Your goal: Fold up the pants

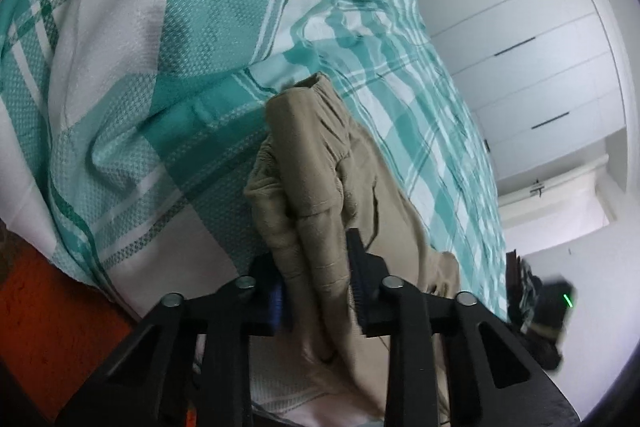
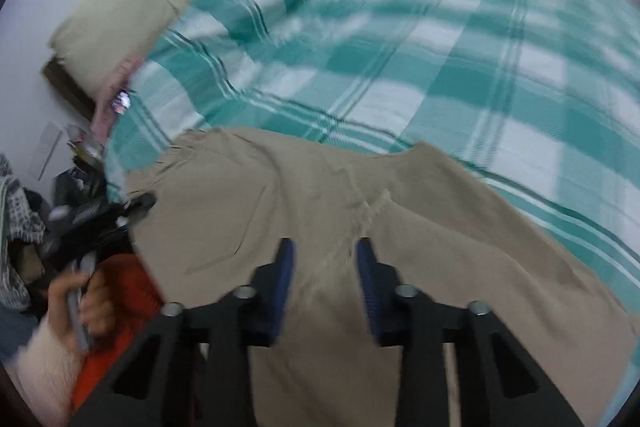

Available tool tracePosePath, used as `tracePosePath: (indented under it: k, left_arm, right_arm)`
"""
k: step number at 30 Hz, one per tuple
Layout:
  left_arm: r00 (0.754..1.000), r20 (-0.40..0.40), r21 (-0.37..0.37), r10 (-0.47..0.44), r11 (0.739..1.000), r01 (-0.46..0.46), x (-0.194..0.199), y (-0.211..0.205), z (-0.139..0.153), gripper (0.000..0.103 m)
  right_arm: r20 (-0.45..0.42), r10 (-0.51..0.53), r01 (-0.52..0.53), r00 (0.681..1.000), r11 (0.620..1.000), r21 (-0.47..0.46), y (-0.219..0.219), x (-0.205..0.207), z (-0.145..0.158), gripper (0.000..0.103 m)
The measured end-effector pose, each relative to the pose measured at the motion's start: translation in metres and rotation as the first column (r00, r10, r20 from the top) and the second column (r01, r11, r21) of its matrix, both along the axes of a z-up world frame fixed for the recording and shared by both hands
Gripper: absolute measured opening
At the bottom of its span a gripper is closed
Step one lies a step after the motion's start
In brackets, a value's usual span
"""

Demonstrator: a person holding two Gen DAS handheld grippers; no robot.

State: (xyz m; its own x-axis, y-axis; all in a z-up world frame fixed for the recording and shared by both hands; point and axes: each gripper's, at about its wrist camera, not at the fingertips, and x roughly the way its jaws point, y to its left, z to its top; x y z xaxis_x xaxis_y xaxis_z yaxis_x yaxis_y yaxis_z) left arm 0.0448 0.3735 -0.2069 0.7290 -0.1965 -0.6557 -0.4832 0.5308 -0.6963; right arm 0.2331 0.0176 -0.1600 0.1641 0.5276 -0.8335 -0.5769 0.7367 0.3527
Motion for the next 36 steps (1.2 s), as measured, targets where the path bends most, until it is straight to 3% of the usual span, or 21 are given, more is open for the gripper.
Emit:
tracePosePath:
  k: [3, 6, 9, 11, 16, 17, 20, 23, 26, 29, 32, 34, 36]
  left_arm:
    - [1.000, 0.006, -0.024, 0.000, 1.000, 0.000, 0.001, 0.004, -0.004, 0.022]
    - [1.000, 0.012, -0.062, 0.004, 0.998, -0.003, -0.003, 0.009, -0.008, 0.022]
    - [1.000, 0.014, -0.068, 0.000, 0.998, 0.001, -0.003, 0.009, -0.008, 0.022]
    - [1.000, 0.012, -0.071, 0.001, 0.997, 0.000, -0.002, 0.009, -0.009, 0.022]
    - [1.000, 0.013, -0.078, 0.006, 0.997, -0.005, 0.001, 0.008, -0.010, 0.022]
    - [1.000, 0.014, -0.078, 0.006, 0.997, -0.005, 0.001, 0.008, -0.010, 0.022]
    - [1.000, 0.015, -0.081, 0.007, 0.997, -0.006, 0.001, 0.008, -0.011, 0.022]
    - [1.000, 0.017, -0.082, 0.009, 0.997, -0.008, 0.001, 0.008, -0.011, 0.022]
    - [1.000, 0.018, -0.085, 0.013, 0.996, -0.011, 0.001, 0.008, -0.012, 0.022]
    - [1.000, 0.018, -0.086, 0.013, 0.996, -0.012, 0.001, 0.008, -0.011, 0.022]
    - [1.000, 0.015, -0.082, 0.016, 0.997, -0.015, 0.003, 0.007, -0.011, 0.022]
    - [1.000, 0.014, -0.078, 0.020, 0.997, -0.019, 0.002, 0.006, -0.011, 0.022]
    - [1.000, 0.014, -0.070, 0.020, 0.997, -0.019, 0.002, 0.005, -0.010, 0.022]
  right_arm:
    - [-0.112, -0.003, -0.008, 0.994, 0.995, -0.100, 0.028, 0.037, -0.039, 0.025]
    - [-0.053, -0.068, 0.056, 0.996, 0.978, -0.202, 0.033, 0.060, -0.058, 0.021]
    - [0.013, -0.157, 0.158, 0.987, 0.982, -0.102, 0.021, 0.072, -0.042, 0.022]
    - [-0.011, -0.167, 0.166, 0.986, 0.986, -0.019, 0.014, 0.077, -0.033, 0.022]
    - [-0.120, -0.213, 0.201, 0.970, 0.974, -0.103, 0.015, 0.092, -0.058, 0.021]
    - [-0.151, -0.239, 0.226, 0.959, 0.969, -0.095, 0.011, 0.099, -0.068, 0.017]
    - [-0.149, -0.294, 0.285, 0.944, 0.955, -0.082, 0.009, 0.105, -0.075, 0.016]
    - [-0.101, -0.312, 0.311, 0.945, 0.950, -0.027, 0.005, 0.102, -0.056, 0.018]
    - [-0.100, -0.227, 0.232, 0.969, 0.972, 0.046, 0.002, 0.075, -0.029, 0.018]
    - [-0.118, -0.109, 0.119, 0.987, 0.990, 0.075, -0.009, 0.019, -0.012, 0.019]
    - [-0.190, -0.013, 0.031, 0.982, 0.995, 0.092, -0.011, -0.048, -0.027, 0.023]
    - [-0.244, 0.034, -0.029, 0.969, 0.999, 0.023, -0.006, -0.078, -0.053, 0.023]
    - [-0.149, 0.011, -0.009, 0.989, 1.000, 0.016, -0.008, -0.096, -0.048, 0.023]
